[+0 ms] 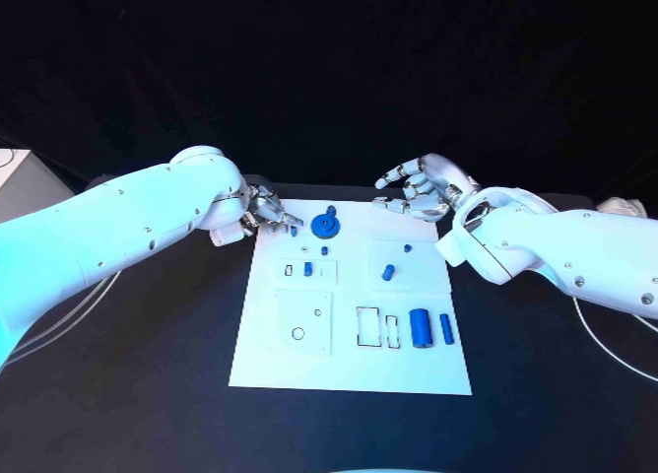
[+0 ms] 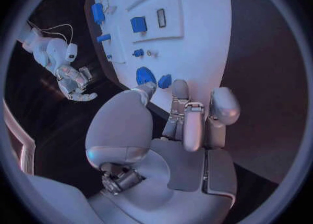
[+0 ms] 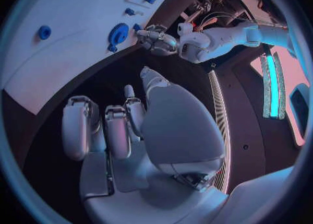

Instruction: Assemble the parts on the task board

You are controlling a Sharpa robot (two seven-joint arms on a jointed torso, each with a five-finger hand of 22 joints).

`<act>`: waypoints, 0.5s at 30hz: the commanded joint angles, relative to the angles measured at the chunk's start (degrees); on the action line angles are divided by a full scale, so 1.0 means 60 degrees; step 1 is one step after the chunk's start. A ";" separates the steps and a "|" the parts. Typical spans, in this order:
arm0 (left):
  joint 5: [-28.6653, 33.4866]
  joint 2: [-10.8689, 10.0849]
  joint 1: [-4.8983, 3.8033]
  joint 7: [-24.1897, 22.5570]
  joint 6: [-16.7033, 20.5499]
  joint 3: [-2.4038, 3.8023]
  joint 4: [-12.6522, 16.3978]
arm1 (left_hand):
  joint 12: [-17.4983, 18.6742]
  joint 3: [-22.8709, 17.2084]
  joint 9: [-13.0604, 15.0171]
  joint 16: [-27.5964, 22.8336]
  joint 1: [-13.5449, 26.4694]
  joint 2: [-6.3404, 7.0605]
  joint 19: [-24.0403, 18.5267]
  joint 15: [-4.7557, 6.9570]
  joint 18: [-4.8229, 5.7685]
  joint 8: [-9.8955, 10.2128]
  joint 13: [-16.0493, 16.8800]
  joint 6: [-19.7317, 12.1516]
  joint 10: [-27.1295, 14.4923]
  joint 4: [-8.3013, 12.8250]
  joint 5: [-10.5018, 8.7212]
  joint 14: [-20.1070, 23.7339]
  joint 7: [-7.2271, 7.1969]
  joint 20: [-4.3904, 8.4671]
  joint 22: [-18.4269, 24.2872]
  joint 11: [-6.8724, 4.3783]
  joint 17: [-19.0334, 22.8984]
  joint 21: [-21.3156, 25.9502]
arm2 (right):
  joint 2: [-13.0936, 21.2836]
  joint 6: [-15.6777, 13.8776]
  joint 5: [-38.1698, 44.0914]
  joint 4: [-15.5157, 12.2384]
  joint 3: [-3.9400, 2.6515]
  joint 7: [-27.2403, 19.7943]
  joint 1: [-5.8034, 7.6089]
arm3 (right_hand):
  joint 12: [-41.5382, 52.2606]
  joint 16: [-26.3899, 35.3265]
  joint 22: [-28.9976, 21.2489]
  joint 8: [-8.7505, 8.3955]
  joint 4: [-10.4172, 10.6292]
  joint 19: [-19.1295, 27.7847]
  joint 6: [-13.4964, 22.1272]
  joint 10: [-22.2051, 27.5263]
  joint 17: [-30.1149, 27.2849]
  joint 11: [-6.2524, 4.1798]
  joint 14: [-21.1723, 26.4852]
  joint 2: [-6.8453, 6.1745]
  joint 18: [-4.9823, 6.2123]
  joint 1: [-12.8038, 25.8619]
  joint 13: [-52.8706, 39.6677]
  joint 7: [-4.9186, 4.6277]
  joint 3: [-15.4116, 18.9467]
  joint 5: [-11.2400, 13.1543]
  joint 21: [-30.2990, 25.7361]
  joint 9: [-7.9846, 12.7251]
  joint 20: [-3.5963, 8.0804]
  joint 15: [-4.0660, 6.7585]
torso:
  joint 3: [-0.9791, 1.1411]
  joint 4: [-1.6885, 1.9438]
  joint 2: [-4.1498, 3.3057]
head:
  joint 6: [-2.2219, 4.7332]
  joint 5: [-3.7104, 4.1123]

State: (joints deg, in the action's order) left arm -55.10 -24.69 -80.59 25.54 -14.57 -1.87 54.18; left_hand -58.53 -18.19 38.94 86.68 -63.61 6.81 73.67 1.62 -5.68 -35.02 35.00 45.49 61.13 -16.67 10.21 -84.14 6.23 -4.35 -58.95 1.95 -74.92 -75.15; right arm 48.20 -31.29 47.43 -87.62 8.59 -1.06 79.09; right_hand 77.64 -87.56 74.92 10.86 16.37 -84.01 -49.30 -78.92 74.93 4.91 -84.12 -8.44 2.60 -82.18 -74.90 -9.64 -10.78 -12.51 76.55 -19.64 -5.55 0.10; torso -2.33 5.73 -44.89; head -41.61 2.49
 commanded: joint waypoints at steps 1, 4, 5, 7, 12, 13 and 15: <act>0.0104 0.0032 0.0006 -0.0149 -0.0142 -0.0005 -0.0031 | -0.0037 -0.0073 -0.0014 0.0052 -0.0139 -0.0033 0.0016 -0.0026 -0.0090 -0.0029 0.0008 0.0062 0.0007 0.0025 0.0042 -0.0571 0.0008 -0.0045 -0.0014 0.0013 -0.1608 -0.0049 | -0.0003 0.0084 0.0009 -0.0016 -0.0005 -0.0077 0.0001 | -0.0042 0.0057 0.0732 -0.0017 -0.0009 -0.0112 0.0064 0.0060 0.1843 -0.0021 -0.0783 -0.0010 0.0119 0.0070 -0.0650 -0.0021 -0.0050 -0.0035 -0.0031 0.0009 -0.0067 -0.0057 | 0.0001 0.0005 0.0001 | -0.0003 0.0007; 0.0148 0.0037 0.0008 -0.0159 -0.0115 -0.0008 -0.0048 | -0.0047 -0.0122 -0.0025 0.0058 -0.0236 -0.0092 0.0013 -0.0017 -0.0091 -0.0037 0.0012 0.0082 0.0010 0.0028 0.0042 -0.0575 -0.0002 -0.0039 -0.0015 0.0003 -0.1616 -0.0051 | -0.0003 0.0090 0.0009 -0.0017 -0.0005 -0.0075 0.0002 | -0.0042 0.0057 0.0732 -0.0017 -0.0009 -0.0112 0.0064 0.0060 0.1843 -0.0021 -0.0783 -0.0010 0.0119 0.0070 -0.0650 -0.0021 -0.0050 -0.0035 -0.0031 0.0009 -0.0067 -0.0057 | 0.0008 0.0004 0.0007 | -0.0027 -0.0004; 0.0162 0.0039 0.0009 -0.0162 -0.0108 -0.0008 -0.0050 | -0.0044 -0.0130 -0.0027 0.0059 -0.0253 -0.0100 0.0014 -0.0016 -0.0090 -0.0038 0.0006 0.0085 0.0007 0.0030 0.0041 -0.0576 -0.0004 -0.0038 -0.0018 0.0001 -0.1618 -0.0053 | -0.0003 0.0093 0.0009 -0.0017 -0.0005 -0.0074 0.0003 | -0.0042 0.0057 0.0732 -0.0017 -0.0009 -0.0112 0.0064 0.0060 0.1843 -0.0021 -0.0783 -0.0010 0.0119 0.0070 -0.0650 -0.0021 -0.0050 -0.0035 -0.0031 0.0009 -0.0067 -0.0057 | 0.0009 0.0003 0.0006 | -0.0034 -0.0003; 0.0188 0.0041 0.0009 -0.0168 -0.0088 -0.0009 -0.0050 | -0.0052 -0.0182 -0.0034 0.0062 -0.0366 -0.0142 0.0015 -0.0007 -0.0089 -0.0049 0.0008 0.0099 0.0007 0.0041 0.0039 -0.0577 -0.0015 -0.0031 -0.0028 -0.0009 -0.1621 -0.0059 | -0.0005 0.0097 0.0009 -0.0015 -0.0005 -0.0072 0.0003 | -0.0042 0.0057 0.0732 -0.0017 -0.0009 -0.0112 0.0064 0.0060 0.1843 -0.0021 -0.0783 -0.0010 0.0119 0.0070 -0.0650 -0.0021 -0.0050 -0.0035 -0.0031 0.0009 -0.0067 -0.0057 | 0.0009 0.0005 0.0004 | -0.0042 -0.0011; 0.0294 0.0038 0.0010 -0.0207 -0.0022 -0.0009 -0.0030 | -0.0043 -0.0666 0.0044 0.0065 -0.1095 -0.0333 0.0007 0.0062 -0.0090 -0.0220 -0.0033 0.0143 -0.0024 0.0154 0.0012 -0.0575 -0.0104 0.0021 -0.0048 -0.0088 -0.1616 -0.0073 | -0.0011 0.0130 0.0009 -0.0005 -0.0005 -0.0066 0.0004 | -0.0042 0.0057 0.0732 -0.0017 -0.0009 -0.0112 0.0064 0.0060 0.1843 -0.0021 -0.0783 -0.0010 0.0119 0.0070 -0.0650 -0.0021 -0.0050 -0.0035 -0.0031 0.0009 -0.0067 -0.0057 | 0.0005 0.0004 0.0014 | -0.0010 0.0003; 0.0324 0.0035 0.0010 -0.0223 -0.0014 -0.0009 -0.0026 | -0.0034 -0.0793 0.0067 0.0063 -0.1231 -0.0351 0.0002 0.0072 -0.0090 -0.0248 -0.0048 0.0122 -0.0033 0.0182 0.0013 -0.0573 -0.0113 0.0032 -0.0044 -0.0099 -0.1612 -0.0072 | -0.0013 0.0136 0.0009 -0.0003 -0.0005 -0.0066 0.0004 | -0.0042 0.0057 0.0732 -0.0017 -0.0009 -0.0112 0.0064 0.0060 0.1843 -0.0021 -0.0783 -0.0010 0.0119 0.0070 -0.0650 -0.0021 -0.0050 -0.0035 -0.0031 0.0009 -0.0067 -0.0057 | 0.0006 0.0003 0.0014 | -0.0022 -0.0002; 0.0386 0.0029 0.0011 -0.0247 -0.0006 -0.0009 -0.0022 | -0.0018 -0.1099 0.0143 0.0068 -0.1530 -0.0385 0.0001 0.0099 -0.0089 -0.0346 -0.0069 0.0109 -0.0044 0.0301 0.0010 -0.0576 -0.0149 0.0054 -0.0057 -0.0131 -0.1619 -0.0078 | -0.0014 0.0143 0.0009 -0.0002 -0.0005 -0.0065 0.0004 | -0.0040 0.0063 0.0735 -0.0012 -0.0010 -0.0116 0.0058 0.0057 0.1836 -0.0023 -0.0781 -0.0005 0.0117 0.0078 -0.0651 -0.0020 -0.0066 -0.0037 -0.0029 0.0010 -0.0066 -0.0055 | 0.0008 0.0003 0.0013 | -0.0009 -0.0003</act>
State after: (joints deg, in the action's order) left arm -53.96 -24.58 -80.60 24.99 -14.46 -1.89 53.97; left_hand -58.53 -24.36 39.73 86.91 -72.18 4.75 73.69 1.83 -5.68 -37.02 34.60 46.10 60.81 -15.05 10.17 -83.93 5.61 -4.32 -59.25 1.64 -74.92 -75.34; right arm 48.16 -31.17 47.43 -87.61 8.59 -1.04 79.11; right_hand 77.64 -87.56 74.91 10.86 16.37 -84.01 -49.30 -78.92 74.94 4.91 -84.13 -8.44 2.60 -82.18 -74.90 -9.64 -10.78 -12.52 76.55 -19.64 -5.55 0.10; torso -2.30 5.74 -44.82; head -41.73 2.48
